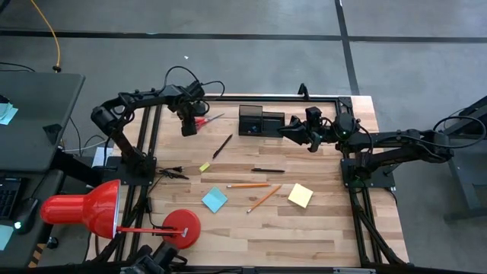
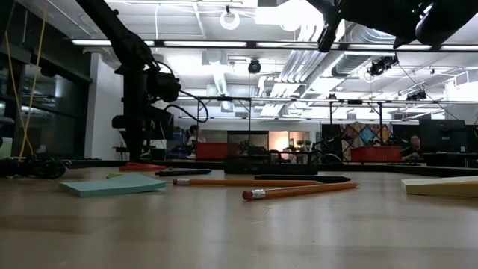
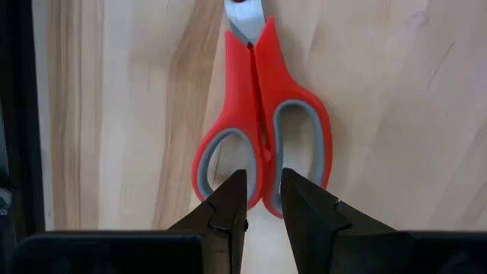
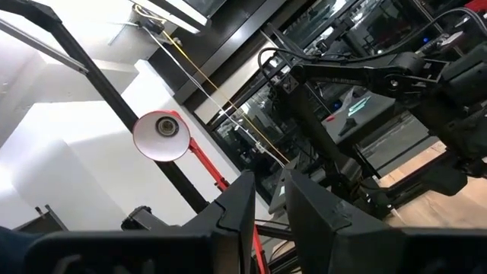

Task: Pick and place office supplies into organizer
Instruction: Put the orange scissors in the black desk organizer

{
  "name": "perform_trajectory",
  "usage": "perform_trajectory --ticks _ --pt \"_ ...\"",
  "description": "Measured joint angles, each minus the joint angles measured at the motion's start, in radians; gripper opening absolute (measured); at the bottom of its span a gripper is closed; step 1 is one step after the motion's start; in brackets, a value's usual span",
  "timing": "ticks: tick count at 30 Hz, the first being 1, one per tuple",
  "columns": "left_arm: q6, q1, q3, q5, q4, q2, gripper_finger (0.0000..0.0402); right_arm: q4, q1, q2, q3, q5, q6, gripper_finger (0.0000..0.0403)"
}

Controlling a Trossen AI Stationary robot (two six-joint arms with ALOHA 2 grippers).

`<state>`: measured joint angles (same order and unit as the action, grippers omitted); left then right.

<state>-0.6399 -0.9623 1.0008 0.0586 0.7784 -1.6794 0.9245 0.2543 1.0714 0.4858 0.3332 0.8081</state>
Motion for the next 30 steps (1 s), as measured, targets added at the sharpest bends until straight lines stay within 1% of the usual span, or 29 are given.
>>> perform_trajectory --ticks 5,9,16,20,24,30 --pt "-0.007 -0.046 0.000 -0.009 -0.002 -0.001 0.0074 -0.001 0.000 0.000 0.000 -0.003 -0.001 0.0067" --pt "-0.007 -0.087 0.000 -0.092 -0.018 -0.001 0.0074 -0.006 0.000 0.000 0.000 -0.006 -0.001 0.0067" --pt "-0.043 -0.081 0.000 -0.150 0.002 -0.001 0.0074 -0.071 0.000 0.000 0.001 -0.043 -0.002 0.0067" --pt "-0.052 -0.069 0.000 -0.134 -0.002 -0.004 0.0074 -0.064 0.000 0.000 0.001 -0.043 -0.005 0.0067" --pt "-0.064 -0.056 -0.001 -0.112 0.011 -0.041 0.0074 -0.062 0.000 0.000 0.001 -0.043 -0.005 0.0067" --pt "-0.035 -0.033 0.003 -0.111 0.011 -0.088 0.0074 -0.062 0.000 0.000 0.001 -0.043 -0.002 0.0067"
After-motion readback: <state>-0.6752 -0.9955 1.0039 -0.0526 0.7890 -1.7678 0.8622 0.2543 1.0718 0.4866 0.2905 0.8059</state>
